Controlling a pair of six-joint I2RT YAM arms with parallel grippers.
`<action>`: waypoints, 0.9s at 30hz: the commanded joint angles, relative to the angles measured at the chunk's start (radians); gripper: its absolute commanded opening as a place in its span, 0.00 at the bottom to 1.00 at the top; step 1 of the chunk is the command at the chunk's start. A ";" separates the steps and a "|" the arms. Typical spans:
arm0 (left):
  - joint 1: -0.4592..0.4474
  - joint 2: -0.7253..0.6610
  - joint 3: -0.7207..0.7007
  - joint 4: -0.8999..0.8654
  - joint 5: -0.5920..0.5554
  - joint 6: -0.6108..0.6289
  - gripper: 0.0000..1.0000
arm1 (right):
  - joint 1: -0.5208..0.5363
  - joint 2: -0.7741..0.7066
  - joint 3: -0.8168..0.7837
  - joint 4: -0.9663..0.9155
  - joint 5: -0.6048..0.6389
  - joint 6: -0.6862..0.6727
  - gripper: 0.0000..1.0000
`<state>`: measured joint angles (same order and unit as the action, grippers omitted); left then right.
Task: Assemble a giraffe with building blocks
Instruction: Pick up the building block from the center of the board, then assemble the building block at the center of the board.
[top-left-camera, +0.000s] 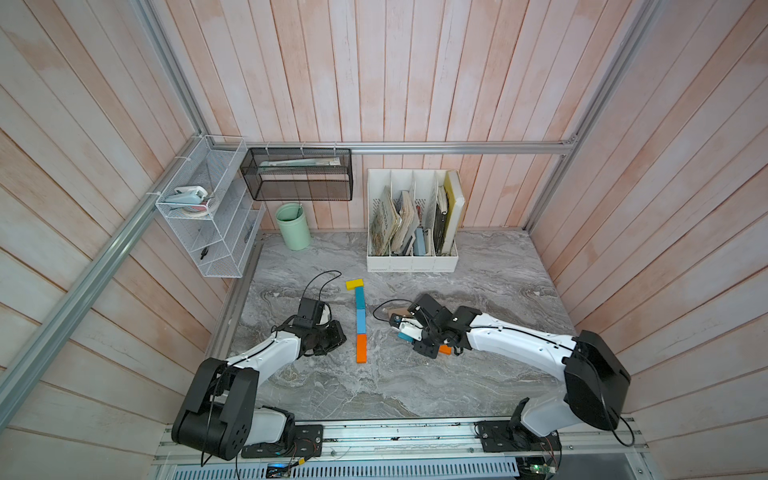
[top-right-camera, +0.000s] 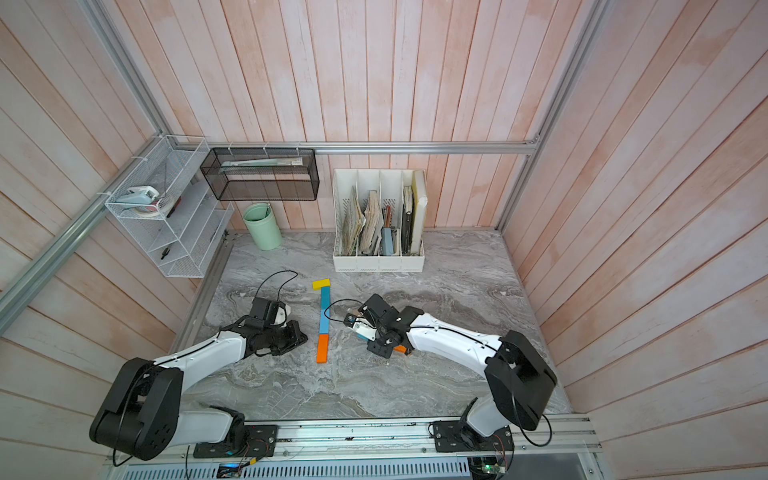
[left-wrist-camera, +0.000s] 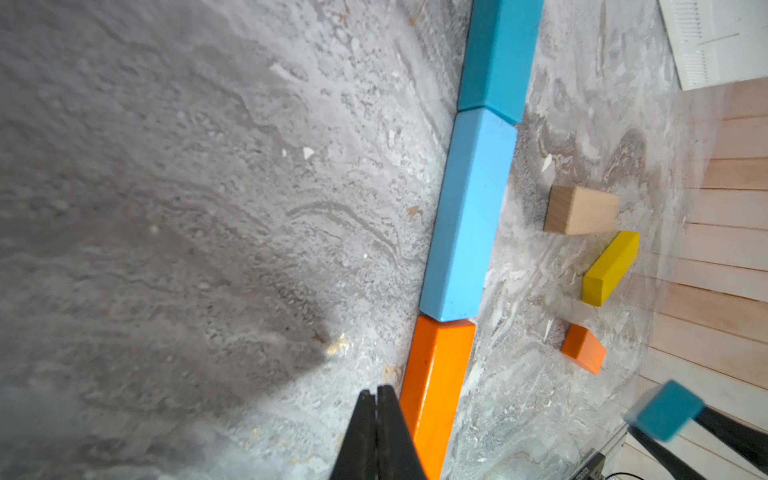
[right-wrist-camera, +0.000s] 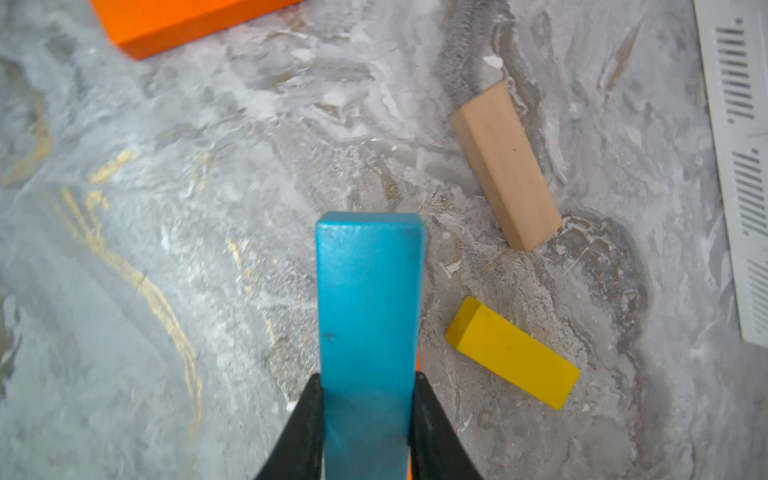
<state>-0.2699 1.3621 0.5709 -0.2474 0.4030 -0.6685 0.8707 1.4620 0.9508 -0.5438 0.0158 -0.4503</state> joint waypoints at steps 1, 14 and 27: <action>0.006 0.009 0.033 -0.010 0.010 0.026 0.09 | -0.055 -0.071 -0.033 0.040 -0.237 -0.280 0.00; 0.006 0.020 0.053 -0.003 0.004 0.020 0.09 | -0.061 0.233 0.231 -0.279 -0.502 -0.419 0.00; 0.012 0.020 0.064 -0.011 -0.003 0.026 0.09 | 0.012 0.399 0.309 -0.148 -0.297 -0.273 0.00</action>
<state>-0.2642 1.3735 0.6083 -0.2474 0.4080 -0.6613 0.8574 1.8187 1.2304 -0.7254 -0.3492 -0.7742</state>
